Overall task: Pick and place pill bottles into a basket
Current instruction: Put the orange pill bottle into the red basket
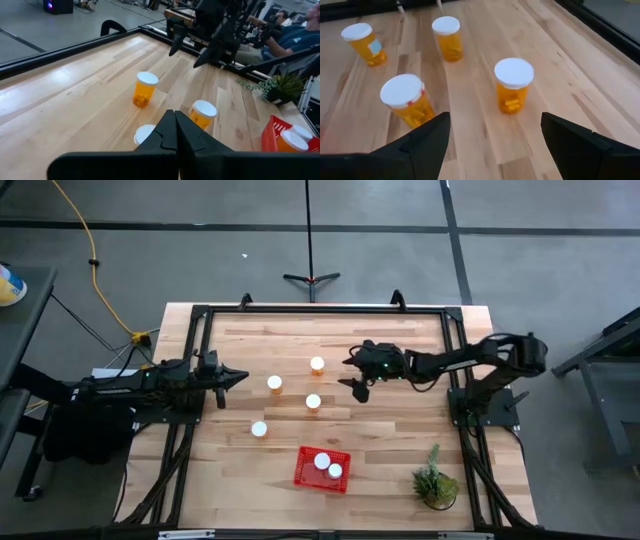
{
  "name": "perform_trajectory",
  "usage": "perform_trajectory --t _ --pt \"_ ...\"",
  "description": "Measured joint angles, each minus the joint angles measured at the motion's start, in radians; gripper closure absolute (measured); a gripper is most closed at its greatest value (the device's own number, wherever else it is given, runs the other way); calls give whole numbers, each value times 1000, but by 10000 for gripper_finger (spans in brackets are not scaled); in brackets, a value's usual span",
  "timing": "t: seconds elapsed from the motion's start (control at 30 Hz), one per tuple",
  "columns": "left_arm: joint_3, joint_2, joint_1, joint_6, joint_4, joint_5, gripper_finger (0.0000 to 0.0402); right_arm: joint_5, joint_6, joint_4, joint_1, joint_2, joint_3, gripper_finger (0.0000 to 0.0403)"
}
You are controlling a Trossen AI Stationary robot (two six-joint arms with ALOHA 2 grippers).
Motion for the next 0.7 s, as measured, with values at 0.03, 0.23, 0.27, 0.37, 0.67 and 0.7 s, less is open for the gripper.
perform_trajectory --t 0.03,0.23,0.27,0.37,0.67,0.7 --pt "0 0 0 0 -2 0 373 -2 -6 4 0 14 5 100" --pt "0 0 0 0 -4 -10 338 13 -14 2 0 108 87 100" --pt "0 0 0 0 -4 -10 343 23 -14 2 0 123 107 100" --pt "0 0 0 0 -4 -8 369 36 -17 -28 -6 164 172 100" --pt "0 0 0 -40 -20 -30 351 25 -19 -245 -49 260 384 100" --pt "0 0 0 -48 -25 -35 340 25 -24 -267 -52 268 407 100"
